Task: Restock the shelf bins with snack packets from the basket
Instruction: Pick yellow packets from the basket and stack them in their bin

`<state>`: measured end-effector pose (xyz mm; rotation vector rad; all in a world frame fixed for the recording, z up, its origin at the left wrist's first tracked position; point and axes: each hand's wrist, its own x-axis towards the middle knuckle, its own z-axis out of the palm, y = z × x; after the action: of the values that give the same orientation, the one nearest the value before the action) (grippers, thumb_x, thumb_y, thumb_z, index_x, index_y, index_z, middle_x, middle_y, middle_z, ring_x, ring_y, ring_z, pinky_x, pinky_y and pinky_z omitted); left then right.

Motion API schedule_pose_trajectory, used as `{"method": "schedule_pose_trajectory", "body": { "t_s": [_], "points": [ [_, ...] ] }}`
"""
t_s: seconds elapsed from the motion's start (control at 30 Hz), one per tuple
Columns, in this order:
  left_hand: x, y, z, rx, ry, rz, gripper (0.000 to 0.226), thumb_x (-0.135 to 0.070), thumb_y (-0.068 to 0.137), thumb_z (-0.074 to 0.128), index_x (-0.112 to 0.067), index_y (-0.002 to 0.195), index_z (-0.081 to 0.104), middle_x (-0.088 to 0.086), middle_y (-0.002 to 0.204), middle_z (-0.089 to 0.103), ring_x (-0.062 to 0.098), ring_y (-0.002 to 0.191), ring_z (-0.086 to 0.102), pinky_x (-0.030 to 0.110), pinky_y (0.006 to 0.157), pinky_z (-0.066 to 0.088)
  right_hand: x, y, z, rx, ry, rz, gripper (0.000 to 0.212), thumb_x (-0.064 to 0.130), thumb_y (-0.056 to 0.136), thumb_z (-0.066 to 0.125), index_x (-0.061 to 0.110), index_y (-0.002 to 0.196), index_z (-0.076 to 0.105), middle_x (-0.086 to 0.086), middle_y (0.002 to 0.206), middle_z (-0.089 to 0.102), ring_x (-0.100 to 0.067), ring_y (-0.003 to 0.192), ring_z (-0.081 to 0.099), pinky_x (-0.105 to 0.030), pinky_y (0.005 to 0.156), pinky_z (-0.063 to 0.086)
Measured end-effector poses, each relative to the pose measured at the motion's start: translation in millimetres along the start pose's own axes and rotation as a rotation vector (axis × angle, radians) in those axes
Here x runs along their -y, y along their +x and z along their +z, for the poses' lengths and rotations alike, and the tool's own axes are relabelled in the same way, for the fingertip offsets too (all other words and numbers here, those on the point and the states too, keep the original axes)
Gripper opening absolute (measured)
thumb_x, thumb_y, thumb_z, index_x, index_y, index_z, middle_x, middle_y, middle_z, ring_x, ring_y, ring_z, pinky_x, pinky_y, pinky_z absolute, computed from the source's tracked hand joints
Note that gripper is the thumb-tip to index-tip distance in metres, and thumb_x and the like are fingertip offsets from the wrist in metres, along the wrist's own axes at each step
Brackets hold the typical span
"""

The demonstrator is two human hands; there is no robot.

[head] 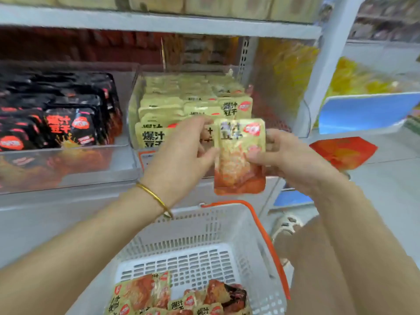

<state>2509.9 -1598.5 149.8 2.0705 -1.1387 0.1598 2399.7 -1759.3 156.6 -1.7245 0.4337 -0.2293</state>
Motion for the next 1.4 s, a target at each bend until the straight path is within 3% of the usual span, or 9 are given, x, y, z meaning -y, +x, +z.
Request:
{"method": "schedule_pose_trajectory", "body": {
  "t_s": [0.07,0.17,0.33,0.77,0.87,0.97,1.13,1.24,1.4],
  "points": [
    [-6,21,-4,-0.106,0.262,0.167,0.039,-0.024,0.087,0.059,-0.01,0.124,0.053,0.009,0.112,0.057,0.027,0.1,0.055,0.038,0.088,0.042,22,14,-20,-0.236,0.029,-0.127,0.022,-0.006,0.084,0.061,0.007,0.102,0.06,-0.007,0.085,0.068,-0.011,0.065,0.066,-0.025,0.055,0.055],
    [-1,43,-1,0.004,0.551,0.187,0.056,-0.042,0.086,0.034,-0.011,0.128,0.051,0.013,0.131,0.052,0.033,0.117,0.05,0.045,0.096,0.041,36,55,-38,-0.494,-0.103,-0.25,0.027,-0.007,0.075,0.066,-0.001,0.102,0.063,-0.013,0.088,0.068,-0.015,0.068,0.065,-0.028,0.06,0.055],
    [10,49,18,0.144,0.712,0.076,0.071,-0.056,0.085,0.005,-0.023,0.14,0.037,0.008,0.148,0.035,0.025,0.137,0.031,0.042,0.109,0.023,12,123,-40,-0.456,-0.48,0.003,0.036,0.01,0.063,0.082,0.003,0.096,0.068,-0.016,0.099,0.07,-0.033,0.096,0.066,-0.047,0.085,0.054],
    [18,50,20,0.098,0.676,0.111,0.064,-0.048,0.086,0.016,-0.016,0.128,0.053,0.011,0.128,0.056,0.032,0.119,0.05,0.042,0.099,0.037,3,138,-26,-0.386,-0.643,0.195,0.051,0.014,0.072,0.082,0.005,0.108,0.047,-0.014,0.115,0.059,-0.032,0.104,0.061,-0.04,0.087,0.052],
    [11,38,13,-0.048,0.606,0.241,0.044,-0.035,0.09,0.036,-0.009,0.118,0.059,0.013,0.123,0.058,0.033,0.113,0.053,0.042,0.093,0.039,15,118,-27,-0.495,-0.654,0.104,0.055,0.011,0.077,0.078,0.004,0.118,0.043,-0.014,0.119,0.057,-0.032,0.11,0.056,-0.039,0.082,0.045],
    [8,3,9,-0.196,0.484,0.378,0.032,-0.022,0.089,0.046,-0.007,0.112,0.063,0.01,0.119,0.06,0.032,0.107,0.053,0.043,0.087,0.041,26,70,-22,-0.586,-0.705,-0.14,0.033,0.016,0.077,0.076,0.013,0.096,0.049,-0.006,0.094,0.06,-0.029,0.095,0.06,-0.036,0.072,0.044],
    [54,-72,23,0.143,0.488,0.322,0.028,-0.018,0.088,0.044,-0.009,0.106,0.064,0.009,0.116,0.061,0.03,0.103,0.055,0.04,0.08,0.04,-8,16,37,-0.049,-0.736,-0.134,0.024,0.012,0.08,0.071,0.02,0.07,0.051,0.002,0.066,0.057,-0.02,0.068,0.061,-0.027,0.061,0.05],
    [97,-106,38,0.424,0.536,0.181,0.034,-0.023,0.084,0.037,-0.012,0.1,0.065,0.007,0.108,0.064,0.03,0.092,0.06,0.039,0.07,0.049,-80,37,92,0.403,-0.945,0.135,0.008,0.014,0.089,0.063,0.007,0.09,0.064,-0.011,0.087,0.07,-0.025,0.074,0.067,-0.022,0.055,0.048],
    [133,-119,53,0.613,0.576,0.058,0.039,-0.023,0.077,0.033,-0.008,0.082,0.07,0.008,0.085,0.066,0.032,0.079,0.064,0.044,0.065,0.055,-233,54,150,0.779,-1.21,0.272,0.026,0.007,0.091,0.054,-0.004,0.113,0.063,-0.019,0.117,0.064,-0.032,0.104,0.062,-0.038,0.085,0.051]
  ]
}}
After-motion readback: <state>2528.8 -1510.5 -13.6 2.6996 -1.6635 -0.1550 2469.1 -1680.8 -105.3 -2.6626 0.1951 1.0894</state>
